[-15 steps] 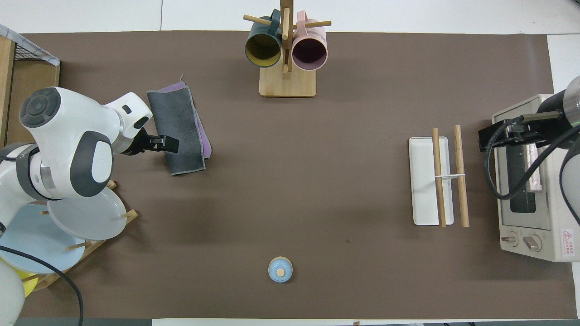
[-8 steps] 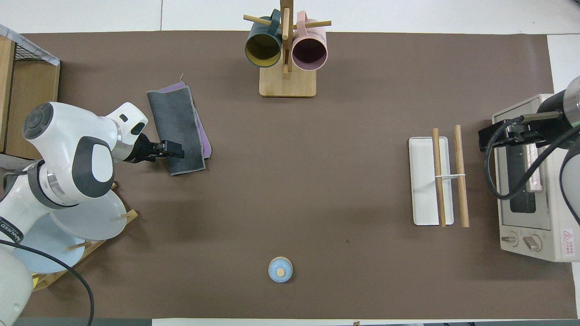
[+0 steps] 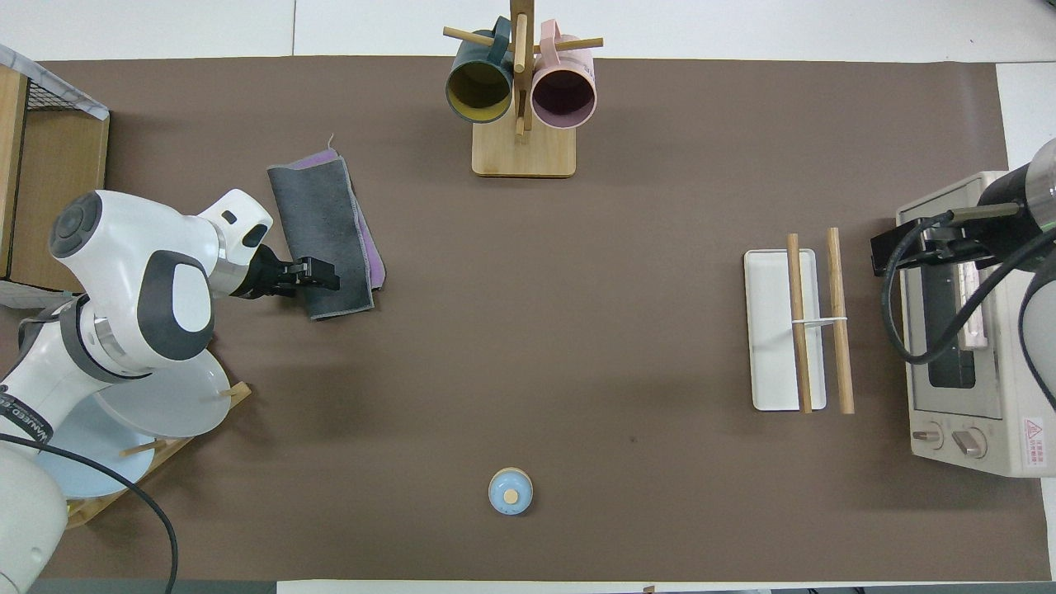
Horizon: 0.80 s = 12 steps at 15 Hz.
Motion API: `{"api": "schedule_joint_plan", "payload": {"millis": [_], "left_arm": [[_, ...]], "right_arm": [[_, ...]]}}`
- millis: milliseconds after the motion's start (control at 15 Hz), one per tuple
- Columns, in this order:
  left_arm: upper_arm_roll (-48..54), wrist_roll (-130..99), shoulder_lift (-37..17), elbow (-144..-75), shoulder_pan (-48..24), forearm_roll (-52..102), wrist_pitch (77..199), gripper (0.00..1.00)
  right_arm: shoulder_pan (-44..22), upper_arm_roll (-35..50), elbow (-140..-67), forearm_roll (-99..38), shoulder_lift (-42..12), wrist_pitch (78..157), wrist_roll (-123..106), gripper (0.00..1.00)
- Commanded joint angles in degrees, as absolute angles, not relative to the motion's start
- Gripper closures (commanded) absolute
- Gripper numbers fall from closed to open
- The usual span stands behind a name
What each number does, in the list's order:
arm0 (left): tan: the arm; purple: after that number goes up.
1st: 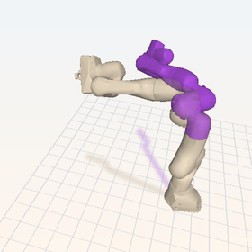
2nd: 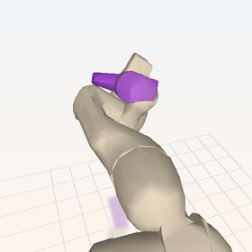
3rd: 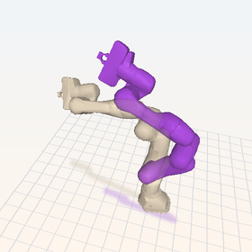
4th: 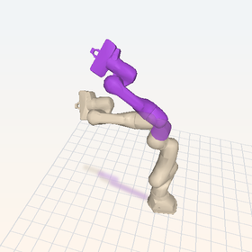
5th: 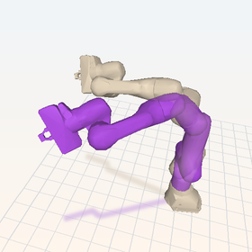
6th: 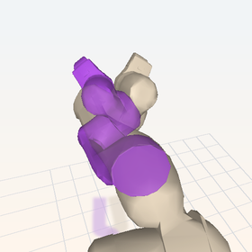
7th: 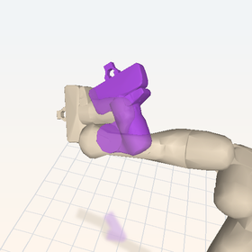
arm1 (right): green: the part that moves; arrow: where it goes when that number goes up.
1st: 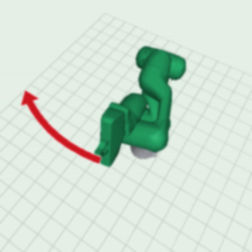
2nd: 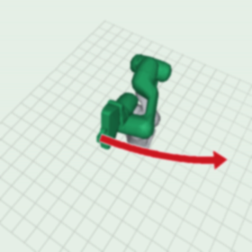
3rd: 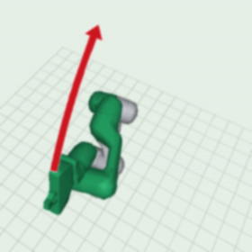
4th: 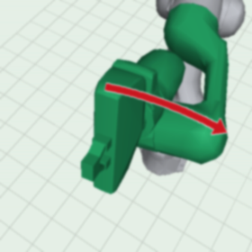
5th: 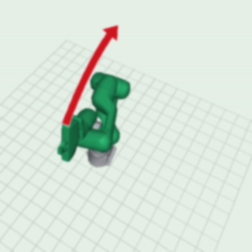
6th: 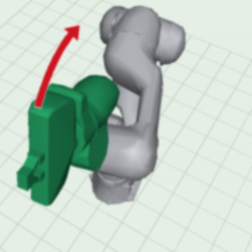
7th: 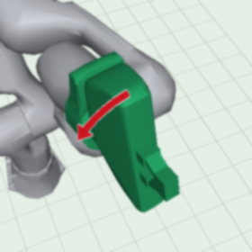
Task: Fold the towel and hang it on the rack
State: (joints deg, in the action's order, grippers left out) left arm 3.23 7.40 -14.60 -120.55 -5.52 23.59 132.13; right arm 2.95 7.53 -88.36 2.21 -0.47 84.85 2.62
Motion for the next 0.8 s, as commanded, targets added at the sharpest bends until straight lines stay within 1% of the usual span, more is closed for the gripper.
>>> {"api": "schedule_joint_plan", "payload": {"millis": [0,66,133,266,332,598,731], "left_arm": [[3.3,8.4,-14.3,-122.4,-5.8,24.8,134.8,0.27],[3.3,8.4,-14.3,-122.5,-5.8,24.8,134.8,0.28],[3.3,8.3,-14.3,-122.5,-5.8,24.8,134.9,0.35],[3.3,8.3,-14.5,-122.5,-5.8,24.8,135.2,0.41],[3.3,8.1,-14.5,-122.5,-5.8,24.8,135.3,0.46],[3.3,8.0,-14.6,-122.6,-5.7,25.5,135.4,0.68],[3.3,8.0,-14.6,-122.6,-5.6,25.5,135.4,0.84]], "right_arm": [[3.7,7.7,-88.6,0.8,-0.1,84.2,1.6,0.0],[3.7,7.7,-88.6,0.8,-0.1,84.2,1.6,0.0],[3.7,7.7,-88.6,0.8,-0.1,84.2,1.6,0.0],[3.7,7.6,-88.6,0.8,-0.1,84.2,1.6,0.0],[3.7,7.7,-88.6,0.8,-0.1,84.2,1.6,0.0],[3.7,7.6,-88.6,0.8,-0.1,84.2,1.6,0.0],[3.7,7.7,-88.6,0.8,-0.1,84.2,1.6,0.0]]}}
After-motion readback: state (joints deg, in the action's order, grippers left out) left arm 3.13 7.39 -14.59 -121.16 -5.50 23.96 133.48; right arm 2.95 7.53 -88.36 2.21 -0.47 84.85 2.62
